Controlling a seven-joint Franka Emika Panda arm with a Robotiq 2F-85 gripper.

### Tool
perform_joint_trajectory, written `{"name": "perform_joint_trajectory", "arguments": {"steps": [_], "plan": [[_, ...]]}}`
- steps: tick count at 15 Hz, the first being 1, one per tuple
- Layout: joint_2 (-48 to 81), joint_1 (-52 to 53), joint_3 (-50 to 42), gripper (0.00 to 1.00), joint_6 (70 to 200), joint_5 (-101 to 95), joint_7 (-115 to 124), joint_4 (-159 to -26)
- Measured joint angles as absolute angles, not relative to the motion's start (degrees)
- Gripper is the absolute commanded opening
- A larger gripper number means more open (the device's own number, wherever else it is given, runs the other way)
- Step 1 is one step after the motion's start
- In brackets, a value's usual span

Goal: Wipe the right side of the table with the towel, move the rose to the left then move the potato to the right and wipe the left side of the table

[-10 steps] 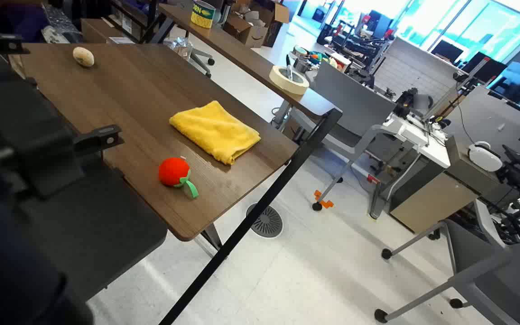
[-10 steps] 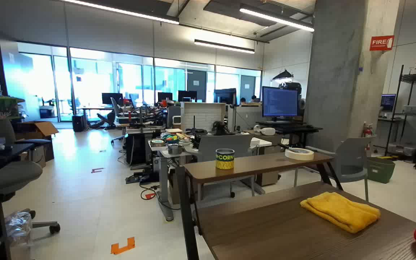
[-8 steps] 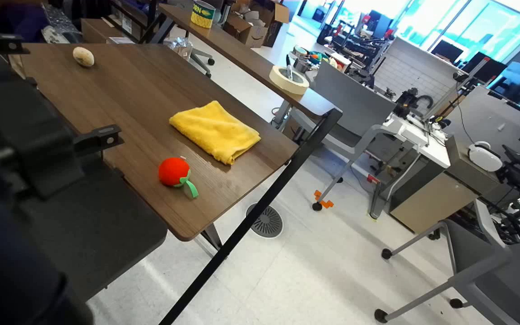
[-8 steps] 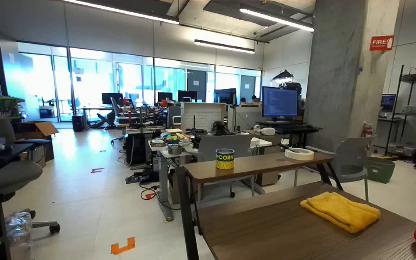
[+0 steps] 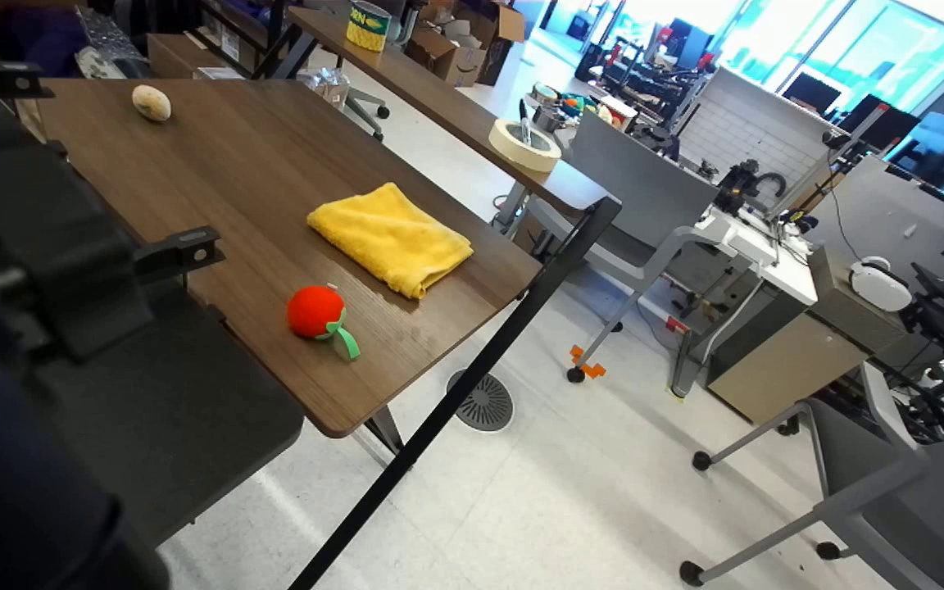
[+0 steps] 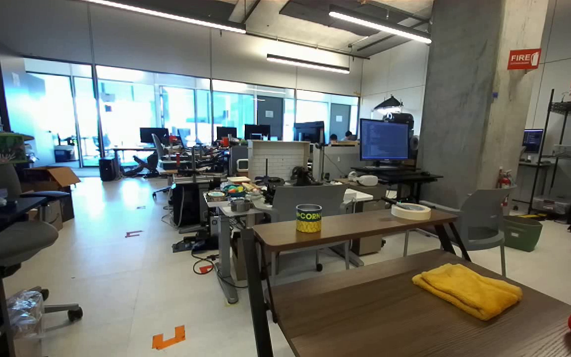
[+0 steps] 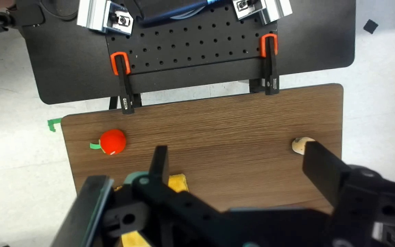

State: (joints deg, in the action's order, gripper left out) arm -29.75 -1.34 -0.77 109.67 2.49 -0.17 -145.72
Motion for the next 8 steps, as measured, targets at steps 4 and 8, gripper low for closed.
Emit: {"name": "perform_joint_trajectory", "arguments": {"steps": [4, 8], "plan": [[-29.6, -1.5, -0.8, 1.00, 112.6, 0.8, -0.2, -146.1], [-23.7, -5.0, -3.6, 1.00, 122.1, 0.7, 2.8, -143.6]]}}
